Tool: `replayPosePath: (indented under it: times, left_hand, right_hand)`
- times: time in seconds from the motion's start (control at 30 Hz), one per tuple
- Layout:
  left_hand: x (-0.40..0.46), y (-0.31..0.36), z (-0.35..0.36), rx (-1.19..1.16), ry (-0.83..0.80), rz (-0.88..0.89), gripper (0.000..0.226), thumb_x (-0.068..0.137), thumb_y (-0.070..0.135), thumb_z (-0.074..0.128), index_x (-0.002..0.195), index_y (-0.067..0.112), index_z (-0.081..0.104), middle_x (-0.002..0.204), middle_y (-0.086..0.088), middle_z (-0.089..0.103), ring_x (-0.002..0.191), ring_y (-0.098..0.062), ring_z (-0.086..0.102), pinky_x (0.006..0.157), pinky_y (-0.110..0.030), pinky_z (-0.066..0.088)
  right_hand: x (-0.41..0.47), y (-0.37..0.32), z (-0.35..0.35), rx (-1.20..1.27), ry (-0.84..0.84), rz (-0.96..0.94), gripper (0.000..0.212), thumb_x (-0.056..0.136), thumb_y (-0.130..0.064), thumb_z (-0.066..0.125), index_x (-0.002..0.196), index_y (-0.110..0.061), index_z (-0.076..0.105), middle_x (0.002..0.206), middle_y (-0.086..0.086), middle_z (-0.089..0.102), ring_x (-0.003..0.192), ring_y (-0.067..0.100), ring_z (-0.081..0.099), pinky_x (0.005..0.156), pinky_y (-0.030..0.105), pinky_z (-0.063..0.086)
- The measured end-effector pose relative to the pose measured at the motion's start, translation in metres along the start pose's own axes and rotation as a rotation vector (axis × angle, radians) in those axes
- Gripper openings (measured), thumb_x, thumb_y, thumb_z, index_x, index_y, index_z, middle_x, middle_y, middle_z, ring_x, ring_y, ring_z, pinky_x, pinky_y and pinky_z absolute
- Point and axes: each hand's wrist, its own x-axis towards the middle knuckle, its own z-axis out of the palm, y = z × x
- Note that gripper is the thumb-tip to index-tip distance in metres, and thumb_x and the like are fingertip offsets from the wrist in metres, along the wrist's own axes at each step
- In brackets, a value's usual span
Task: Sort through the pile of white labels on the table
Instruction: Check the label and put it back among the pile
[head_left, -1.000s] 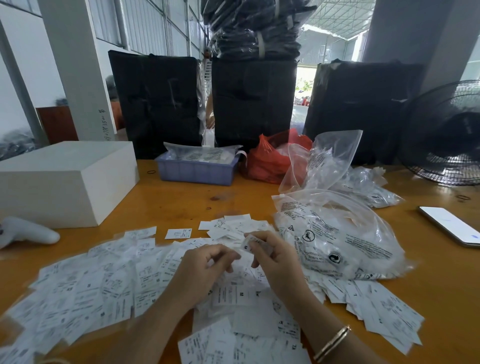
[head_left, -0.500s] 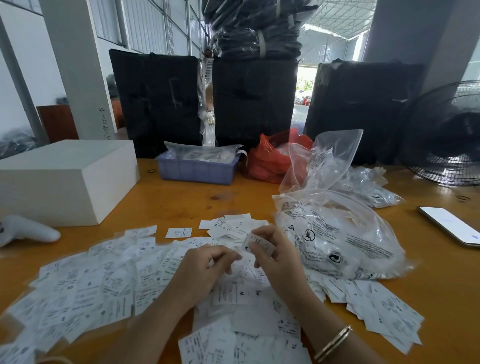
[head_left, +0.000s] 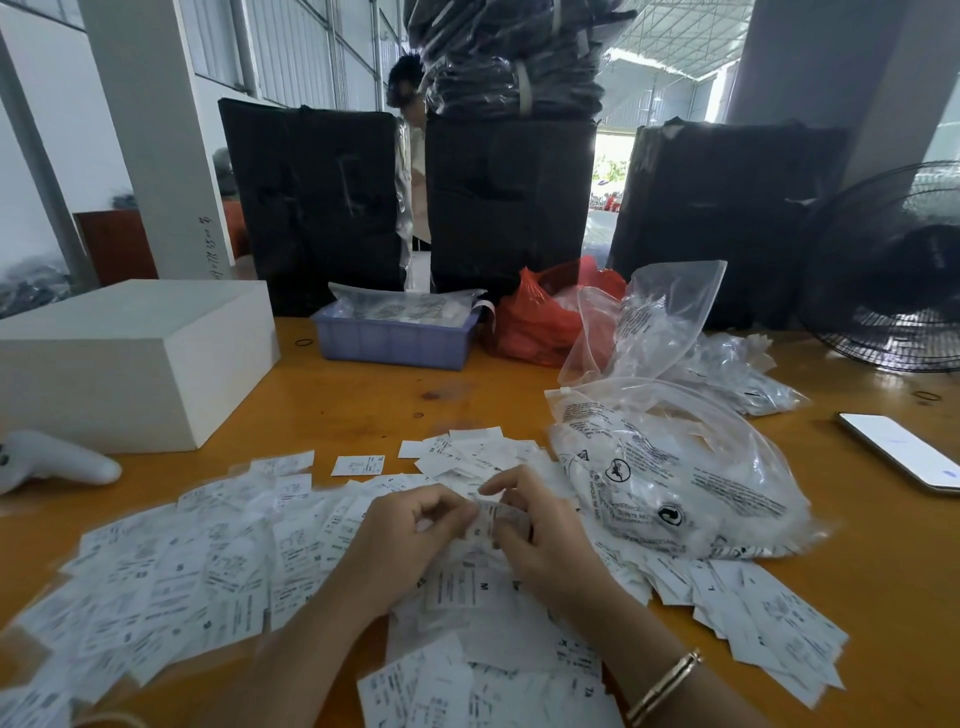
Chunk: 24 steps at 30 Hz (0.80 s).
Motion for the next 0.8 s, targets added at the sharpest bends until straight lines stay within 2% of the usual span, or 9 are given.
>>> replayPosePath:
  times: [0.17, 0.23, 0.33, 0.43, 0.6, 0.8]
  left_hand:
    - [0.002, -0.004, 0.001, -0.002, -0.021, -0.011, 0.005, 0.085, 0.034, 0.065, 0.083, 0.033, 0.069, 0.079, 0.021, 0.069, 0.078, 0.003, 0.063, 0.063, -0.01, 0.048]
    - [0.003, -0.006, 0.002, -0.006, -0.024, -0.006, 0.004, 0.084, 0.031, 0.067, 0.083, 0.033, 0.07, 0.079, 0.02, 0.07, 0.078, 0.003, 0.064, 0.063, -0.009, 0.048]
    - [0.003, -0.008, 0.001, -0.038, 0.045, 0.006, 0.007, 0.085, 0.032, 0.066, 0.079, 0.032, 0.071, 0.081, 0.018, 0.07, 0.077, -0.002, 0.064, 0.062, -0.014, 0.051]
    - [0.003, -0.008, -0.001, -0.091, 0.103, 0.049, 0.01, 0.083, 0.034, 0.064, 0.078, 0.03, 0.071, 0.077, 0.014, 0.072, 0.071, -0.006, 0.065, 0.063, -0.013, 0.05]
    - [0.004, -0.006, 0.0, -0.123, 0.082, 0.076, 0.015, 0.076, 0.042, 0.058, 0.083, 0.035, 0.069, 0.076, 0.016, 0.072, 0.075, 0.0, 0.067, 0.069, -0.007, 0.048]
    - [0.004, -0.007, 0.001, -0.09, 0.077, 0.045, 0.01, 0.078, 0.041, 0.06, 0.08, 0.035, 0.067, 0.076, 0.019, 0.071, 0.075, 0.002, 0.064, 0.067, -0.001, 0.043]
  right_hand:
    - [-0.002, 0.0, -0.001, 0.083, -0.015, 0.039, 0.029, 0.085, -0.002, 0.043, 0.091, -0.03, 0.051, 0.057, -0.006, 0.049, 0.051, 0.011, 0.041, 0.047, 0.027, 0.033]
    - [0.0, -0.001, -0.001, 0.149, -0.003, 0.073, 0.028, 0.087, -0.003, 0.047, 0.097, -0.028, 0.053, 0.056, -0.005, 0.047, 0.051, 0.014, 0.041, 0.046, 0.029, 0.034]
    - [0.003, -0.003, -0.005, 0.398, 0.057, 0.193, 0.022, 0.091, -0.005, 0.056, 0.104, -0.022, 0.058, 0.061, 0.001, 0.056, 0.052, 0.018, 0.051, 0.049, 0.029, 0.046]
    - [0.004, -0.003, -0.01, 0.493, 0.114, 0.248, 0.009, 0.089, -0.008, 0.062, 0.091, -0.014, 0.068, 0.064, -0.001, 0.064, 0.054, 0.017, 0.061, 0.051, 0.022, 0.047]
    - [0.006, -0.005, -0.013, 0.676, 0.321, 0.234, 0.015, 0.086, -0.008, 0.064, 0.083, -0.021, 0.072, 0.067, 0.001, 0.068, 0.057, 0.015, 0.063, 0.054, 0.019, 0.049]
    - [0.004, -0.009, -0.007, 0.633, 0.275, 0.162, 0.021, 0.085, -0.005, 0.066, 0.083, -0.025, 0.072, 0.065, 0.0, 0.066, 0.06, 0.015, 0.064, 0.058, 0.018, 0.05]
